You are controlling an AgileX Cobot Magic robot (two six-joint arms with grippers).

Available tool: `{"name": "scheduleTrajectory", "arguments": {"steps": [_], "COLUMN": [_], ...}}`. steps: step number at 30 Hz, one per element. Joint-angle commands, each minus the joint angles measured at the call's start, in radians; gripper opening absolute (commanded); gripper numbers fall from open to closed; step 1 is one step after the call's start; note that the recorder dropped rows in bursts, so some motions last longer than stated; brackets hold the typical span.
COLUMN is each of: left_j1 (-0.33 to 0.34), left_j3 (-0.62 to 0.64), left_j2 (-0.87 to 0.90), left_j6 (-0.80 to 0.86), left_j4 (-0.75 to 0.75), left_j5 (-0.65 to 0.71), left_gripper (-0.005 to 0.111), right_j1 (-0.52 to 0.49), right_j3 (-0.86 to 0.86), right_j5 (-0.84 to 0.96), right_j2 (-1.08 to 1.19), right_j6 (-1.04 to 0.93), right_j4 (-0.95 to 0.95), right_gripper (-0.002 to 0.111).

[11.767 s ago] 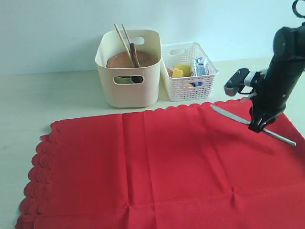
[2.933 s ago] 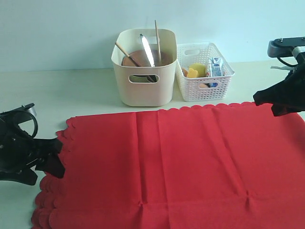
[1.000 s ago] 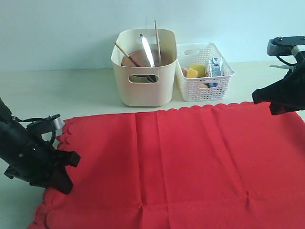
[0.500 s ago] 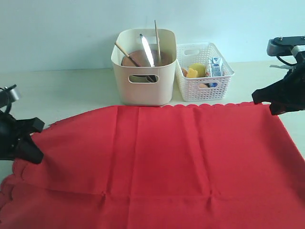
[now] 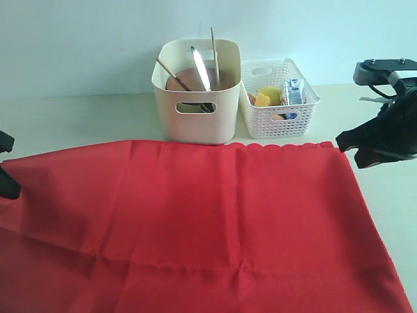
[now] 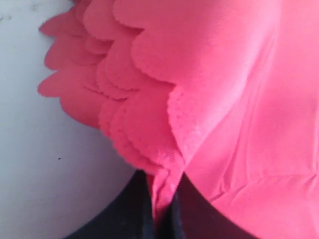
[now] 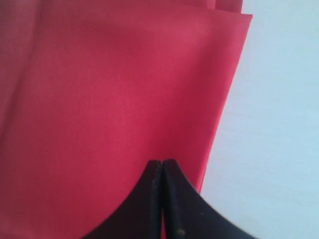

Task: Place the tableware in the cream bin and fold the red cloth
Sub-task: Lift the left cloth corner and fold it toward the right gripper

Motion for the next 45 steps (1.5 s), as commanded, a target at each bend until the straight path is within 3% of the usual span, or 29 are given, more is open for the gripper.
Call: {"name": "scheduleTrajectory", "arguments": {"steps": [1,7,13,19,26,37,40,45], "left_j1": [0.003,0.001,-0.017,-0.180,-0.321,-0.595,-0.691,-0.759], "left_j3": [-0.025,-0.025,-0.035,-0.115,-0.202,-0.389,-0.482,-0.590], "left_j2": [-0.018,-0.018,-0.059,-0.064,-0.077,-0.049,0.038,0.211], "left_j6": [0.014,0.129,0.208,0.204,0.164,0.057,0.036,0.035], "left_j4": [-0.054,-0.242,-0.416,-0.426,-0.468,-0.486,-0.484,-0.486], "left_j5": [0.036,0.126,0.198,0.243,0.243,0.105,0.052,-0.019], "left_gripper": [0.000,0.000,0.000,0.000,0.000,0.000,0.000,0.000], "right_j1": [-0.003,-0.003,-0.003,-0.003,-0.003,-0.003,-0.003,-0.003], "right_j3": [0.005,0.005,0.111,0.200,0.218,0.221,0.222,0.243], "right_j5": [0.033,0.080,-0.084,-0.193,-0.224,-0.330,-0.361,-0.371], "right_j2": [0.046,0.142,0.160,0.160,0.226,0.344,0.365,0.368], "right_j6": [-0.015,-0.001,0.057,0.078,0.083,0.083,0.038,-0.195], "right_j4": [0.008,0.012,0.021,0.025,0.026,0.057,0.129,0.356], "right_gripper": [0.000,0.000,0.000,0.000,0.000,0.000,0.000,0.000]}}
